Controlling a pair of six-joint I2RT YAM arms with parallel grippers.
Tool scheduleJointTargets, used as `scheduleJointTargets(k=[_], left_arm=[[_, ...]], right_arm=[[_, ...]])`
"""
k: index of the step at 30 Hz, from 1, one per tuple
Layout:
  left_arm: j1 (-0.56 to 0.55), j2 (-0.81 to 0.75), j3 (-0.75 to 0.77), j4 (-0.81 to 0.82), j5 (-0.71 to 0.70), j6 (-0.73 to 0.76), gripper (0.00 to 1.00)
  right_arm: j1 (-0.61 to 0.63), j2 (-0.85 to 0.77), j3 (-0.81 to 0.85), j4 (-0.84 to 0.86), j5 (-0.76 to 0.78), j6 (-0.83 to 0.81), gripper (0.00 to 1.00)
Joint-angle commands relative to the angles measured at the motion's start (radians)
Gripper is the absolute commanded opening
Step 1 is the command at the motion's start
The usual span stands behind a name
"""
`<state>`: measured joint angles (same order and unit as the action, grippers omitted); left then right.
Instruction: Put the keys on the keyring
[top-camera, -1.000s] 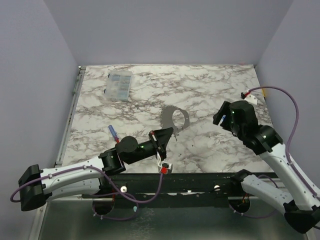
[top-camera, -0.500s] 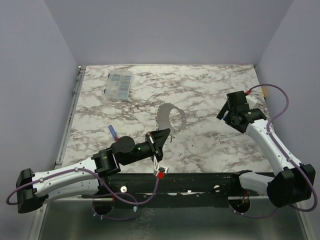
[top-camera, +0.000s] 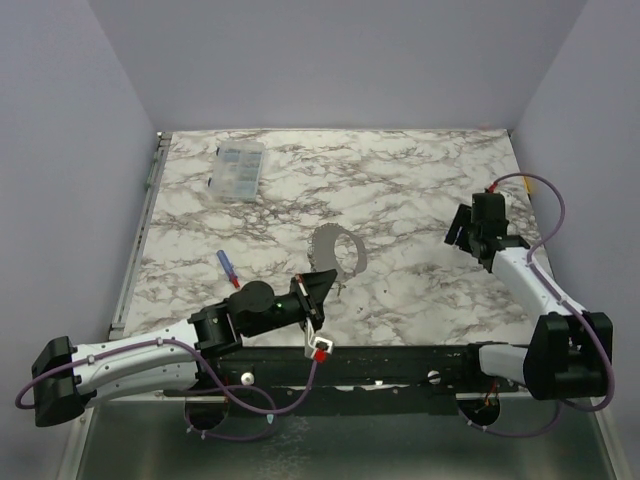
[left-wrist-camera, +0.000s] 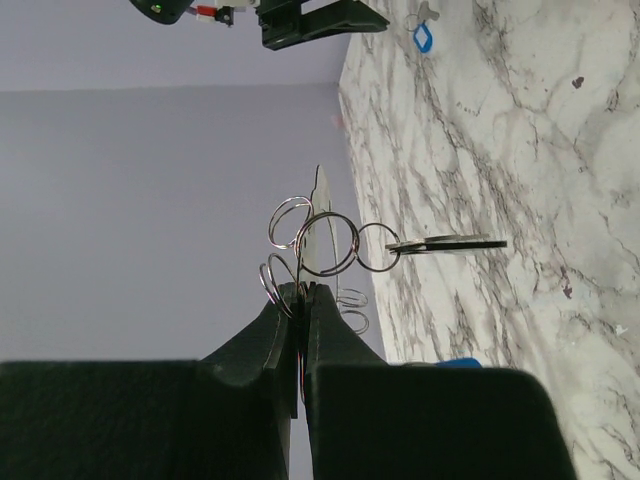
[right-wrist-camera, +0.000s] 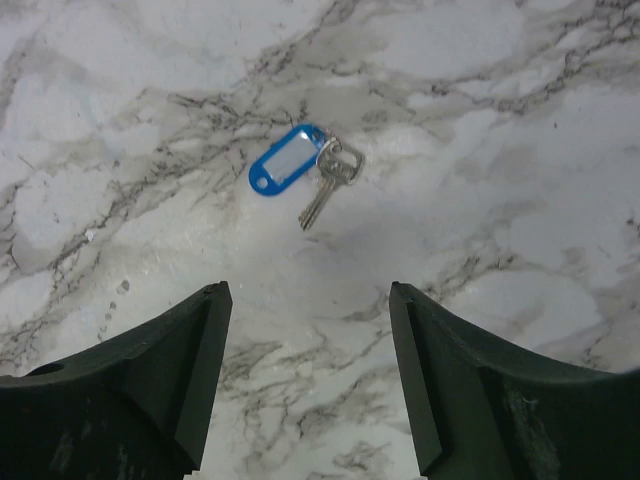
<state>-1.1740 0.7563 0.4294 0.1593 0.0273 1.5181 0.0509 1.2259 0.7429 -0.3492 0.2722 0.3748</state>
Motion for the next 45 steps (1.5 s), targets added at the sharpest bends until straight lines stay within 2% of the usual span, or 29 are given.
scheduleJointTargets(k=[1, 7, 14, 16, 20, 25, 34, 43, 45], left_arm=[[-0.007, -0.012, -0.001, 0.118, 0.021, -0.056, 0.0], [-0.006, 0.015, -0.046, 0.18, 0.011, -0.068, 0.0], [-0.006, 0.004, -0.077, 0.234, 0.028, -0.102, 0.0], [-0.005, -0.003, -0.082, 0.238, 0.034, -0.108, 0.0], [-0.005, -0.021, -0.094, 0.249, 0.036, -0.121, 0.0], [-0.006, -0.028, -0.099, 0.256, 0.05, -0.137, 0.0], [-0.006, -0.02, -0.102, 0.261, 0.059, -0.145, 0.0], [-0.005, -0.013, -0.101, 0.265, 0.066, -0.151, 0.0], [-0.006, -0.006, -0.099, 0.268, 0.074, -0.154, 0.0]], right_arm=[[-0.039, 0.058, 0.022, 0.184, -0.066, -0.12, 0.73], [-0.202, 0.174, 0.062, 0.255, -0.214, -0.134, 0.66], [-0.221, 0.363, 0.132, 0.205, -0.322, -0.213, 0.59], [-0.222, 0.401, 0.15, 0.186, -0.304, -0.217, 0.56], [-0.222, 0.421, 0.154, 0.185, -0.299, -0.224, 0.52], [-0.221, 0.437, 0.168, 0.179, -0.296, -0.236, 0.42], [-0.221, 0.463, 0.199, 0.173, -0.301, -0.26, 0.36], [-0.222, 0.484, 0.216, 0.164, -0.309, -0.278, 0.22], [-0.222, 0.489, 0.22, 0.159, -0.312, -0.282, 0.15]])
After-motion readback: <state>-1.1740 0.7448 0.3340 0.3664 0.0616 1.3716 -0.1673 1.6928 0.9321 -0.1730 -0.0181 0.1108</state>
